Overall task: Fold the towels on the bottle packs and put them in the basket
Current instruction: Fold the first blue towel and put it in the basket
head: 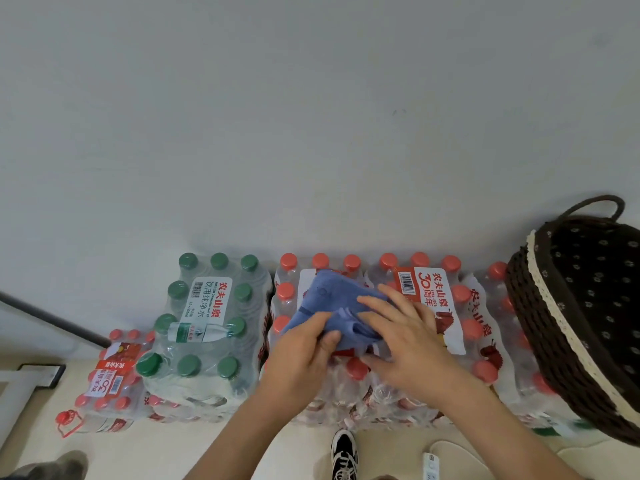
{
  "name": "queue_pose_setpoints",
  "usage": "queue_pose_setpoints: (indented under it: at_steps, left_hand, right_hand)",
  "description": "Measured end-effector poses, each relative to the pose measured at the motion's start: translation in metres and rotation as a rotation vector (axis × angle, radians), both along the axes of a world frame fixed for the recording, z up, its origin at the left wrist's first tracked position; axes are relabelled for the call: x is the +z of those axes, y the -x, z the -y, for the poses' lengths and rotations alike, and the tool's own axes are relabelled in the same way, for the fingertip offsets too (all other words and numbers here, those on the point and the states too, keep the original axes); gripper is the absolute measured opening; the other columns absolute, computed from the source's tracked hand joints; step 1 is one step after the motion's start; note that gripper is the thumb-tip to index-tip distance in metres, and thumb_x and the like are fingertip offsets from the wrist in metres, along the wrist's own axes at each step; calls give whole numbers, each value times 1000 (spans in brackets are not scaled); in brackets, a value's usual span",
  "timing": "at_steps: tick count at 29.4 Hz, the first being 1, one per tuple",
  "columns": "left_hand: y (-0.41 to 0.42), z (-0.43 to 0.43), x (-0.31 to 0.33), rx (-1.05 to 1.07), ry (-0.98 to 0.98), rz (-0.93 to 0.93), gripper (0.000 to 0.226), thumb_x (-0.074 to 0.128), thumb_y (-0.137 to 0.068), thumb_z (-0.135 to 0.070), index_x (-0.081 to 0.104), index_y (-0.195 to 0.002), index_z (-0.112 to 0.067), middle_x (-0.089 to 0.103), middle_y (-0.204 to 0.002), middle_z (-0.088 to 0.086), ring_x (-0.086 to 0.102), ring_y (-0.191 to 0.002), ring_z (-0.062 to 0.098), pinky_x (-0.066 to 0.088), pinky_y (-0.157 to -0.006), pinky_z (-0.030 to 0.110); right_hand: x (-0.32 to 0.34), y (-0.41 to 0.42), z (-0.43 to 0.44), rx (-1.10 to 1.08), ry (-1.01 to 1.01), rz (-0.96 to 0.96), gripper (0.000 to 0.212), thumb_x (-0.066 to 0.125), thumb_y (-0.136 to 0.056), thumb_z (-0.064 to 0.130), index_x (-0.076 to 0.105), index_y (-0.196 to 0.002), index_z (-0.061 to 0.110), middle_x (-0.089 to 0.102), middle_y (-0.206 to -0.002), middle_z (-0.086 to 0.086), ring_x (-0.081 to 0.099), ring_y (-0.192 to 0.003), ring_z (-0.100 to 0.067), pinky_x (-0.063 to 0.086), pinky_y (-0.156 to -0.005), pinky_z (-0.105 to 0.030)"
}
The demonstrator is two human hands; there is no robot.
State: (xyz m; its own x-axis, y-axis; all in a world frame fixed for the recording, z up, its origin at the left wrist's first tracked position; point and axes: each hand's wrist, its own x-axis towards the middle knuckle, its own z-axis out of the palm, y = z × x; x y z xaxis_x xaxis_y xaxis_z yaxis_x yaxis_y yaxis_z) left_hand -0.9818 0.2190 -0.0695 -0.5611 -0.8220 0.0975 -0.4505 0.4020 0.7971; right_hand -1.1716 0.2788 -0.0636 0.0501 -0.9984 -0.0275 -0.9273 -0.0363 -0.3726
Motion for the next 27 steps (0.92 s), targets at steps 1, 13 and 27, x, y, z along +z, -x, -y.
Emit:
queue_pose_setpoints:
  at_steps: [1, 13, 27]
  left_hand:
    - [-3, 0, 14, 31, -44, -79, 20, 44, -96, -36, 61, -102, -28, 64, -81, -20, 58, -70, 2, 42, -58, 18]
    - [-18, 42, -5, 516, -28, 55, 24, 54, -95, -19, 55, -119, -24, 58, -101, -5, 58, -95, 17, 43, -78, 27]
    - [-14, -9, -40, -231, 468, 697, 65, 41, -85, -59, 43, -142, -27, 42, -149, 0, 43, -135, 23, 40, -105, 46]
  right_hand:
    - [12, -2, 1, -11, 91, 47, 37, 61, -78, 47, 57, -113, 36, 49, -133, 22, 20, -139, -3, 21, -107, -42]
    - [15, -7, 79, -38, -338, 251, 14, 57, -92, 33, 57, -89, 20, 64, -90, 1, 61, -82, -19, 45, -67, -31]
    - [-10, -4, 107, -57, -324, 121, 20, 64, -82, 29, 57, -100, 24, 64, -96, 1, 60, -84, -20, 41, -64, -28]
